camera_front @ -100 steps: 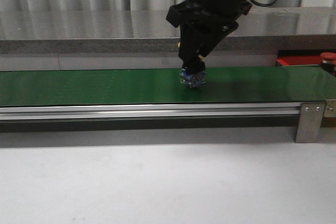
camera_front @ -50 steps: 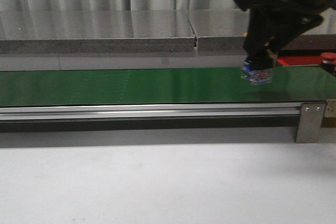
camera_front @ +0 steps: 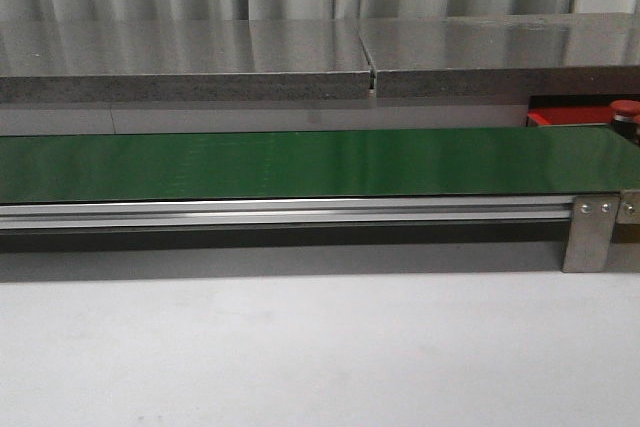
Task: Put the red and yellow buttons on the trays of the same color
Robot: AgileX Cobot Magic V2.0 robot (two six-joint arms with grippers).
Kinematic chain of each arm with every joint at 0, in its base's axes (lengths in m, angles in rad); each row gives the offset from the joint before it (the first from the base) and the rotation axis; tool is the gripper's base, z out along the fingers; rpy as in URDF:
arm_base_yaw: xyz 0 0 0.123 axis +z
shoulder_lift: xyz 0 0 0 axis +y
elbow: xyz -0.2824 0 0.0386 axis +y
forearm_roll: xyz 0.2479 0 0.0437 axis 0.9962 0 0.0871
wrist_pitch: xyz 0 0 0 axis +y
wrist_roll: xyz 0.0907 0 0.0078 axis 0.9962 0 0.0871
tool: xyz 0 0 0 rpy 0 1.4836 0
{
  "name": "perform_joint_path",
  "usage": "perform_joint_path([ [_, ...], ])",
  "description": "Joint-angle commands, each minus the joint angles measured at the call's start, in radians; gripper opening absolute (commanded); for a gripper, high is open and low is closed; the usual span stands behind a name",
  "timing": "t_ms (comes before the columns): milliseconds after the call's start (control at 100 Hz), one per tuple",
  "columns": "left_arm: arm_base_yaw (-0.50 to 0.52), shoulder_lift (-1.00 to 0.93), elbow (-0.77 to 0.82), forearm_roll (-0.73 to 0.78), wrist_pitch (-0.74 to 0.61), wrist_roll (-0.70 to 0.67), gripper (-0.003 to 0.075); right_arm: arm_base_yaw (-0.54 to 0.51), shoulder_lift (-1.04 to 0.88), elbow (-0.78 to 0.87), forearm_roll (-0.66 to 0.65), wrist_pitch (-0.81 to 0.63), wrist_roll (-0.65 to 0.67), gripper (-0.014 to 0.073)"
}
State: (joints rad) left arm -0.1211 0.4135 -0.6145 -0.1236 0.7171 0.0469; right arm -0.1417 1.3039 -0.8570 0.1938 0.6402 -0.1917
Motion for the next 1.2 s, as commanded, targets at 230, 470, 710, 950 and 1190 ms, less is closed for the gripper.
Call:
perform_joint_path([
  [230, -0.008, 0.009, -0.027, -0.015, -0.069, -0.003, -0.0019, -0.111, -0.009, 0.081, 0.0, -0.15, 0.001, 0.011],
  [470, -0.008, 0.009, -0.027, -0.015, -0.069, -0.003, -0.0019, -0.123, 0.055, 0.091, 0.002, -0.205, 0.021, 0.011],
  [710, -0.008, 0.009, -0.027, -0.015, -0.069, -0.003, -0.0019, -0.144, 0.138, 0.091, 0.015, -0.237, 0.043, 0.0115],
  [950, -0.008, 0.009, -0.027, -0.015, -0.069, -0.003, -0.0019, -0.144, 0.147, 0.091, 0.04, -0.256, 0.043, 0.0504],
  [1190, -0.008, 0.009, -0.027, -0.015, -0.069, -0.003, -0.0019, -0.144, 0.115, 0.086, 0.039, -0.24, 0.043, 0.0632],
])
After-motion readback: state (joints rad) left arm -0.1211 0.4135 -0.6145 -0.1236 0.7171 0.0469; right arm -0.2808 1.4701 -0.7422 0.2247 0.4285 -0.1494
